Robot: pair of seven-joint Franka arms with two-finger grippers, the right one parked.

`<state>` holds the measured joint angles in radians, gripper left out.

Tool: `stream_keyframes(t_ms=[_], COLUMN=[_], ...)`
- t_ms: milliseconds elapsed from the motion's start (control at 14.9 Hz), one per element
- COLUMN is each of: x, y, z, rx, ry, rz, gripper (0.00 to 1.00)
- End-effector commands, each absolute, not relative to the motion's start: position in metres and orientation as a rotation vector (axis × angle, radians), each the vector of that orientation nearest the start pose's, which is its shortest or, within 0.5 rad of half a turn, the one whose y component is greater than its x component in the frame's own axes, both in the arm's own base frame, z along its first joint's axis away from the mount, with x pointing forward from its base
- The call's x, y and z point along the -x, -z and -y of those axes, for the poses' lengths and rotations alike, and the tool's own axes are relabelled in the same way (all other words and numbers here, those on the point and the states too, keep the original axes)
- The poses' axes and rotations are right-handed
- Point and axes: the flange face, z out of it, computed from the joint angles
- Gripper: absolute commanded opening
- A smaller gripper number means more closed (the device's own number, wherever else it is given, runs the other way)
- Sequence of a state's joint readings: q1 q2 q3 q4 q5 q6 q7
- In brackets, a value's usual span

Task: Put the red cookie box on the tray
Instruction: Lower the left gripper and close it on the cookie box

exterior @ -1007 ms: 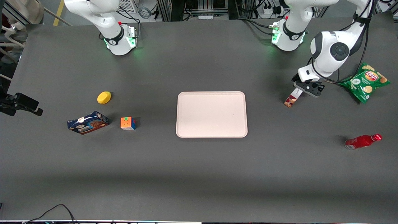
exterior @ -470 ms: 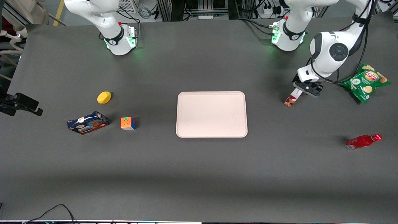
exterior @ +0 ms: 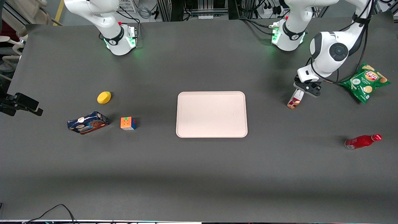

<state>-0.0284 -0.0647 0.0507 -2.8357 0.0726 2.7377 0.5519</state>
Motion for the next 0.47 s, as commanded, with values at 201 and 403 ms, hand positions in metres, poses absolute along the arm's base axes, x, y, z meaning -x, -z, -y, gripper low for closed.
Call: stream_keyframes(t_ms=[201,403], x=[-0.378,-0.420], y=[-0.245,-0.294], z=[0.001,0.022], rx=[3.008,3.070], ry=[-0.036,-0.091], rz=[-0.822,-0.704], gripper=[0.00,0.00])
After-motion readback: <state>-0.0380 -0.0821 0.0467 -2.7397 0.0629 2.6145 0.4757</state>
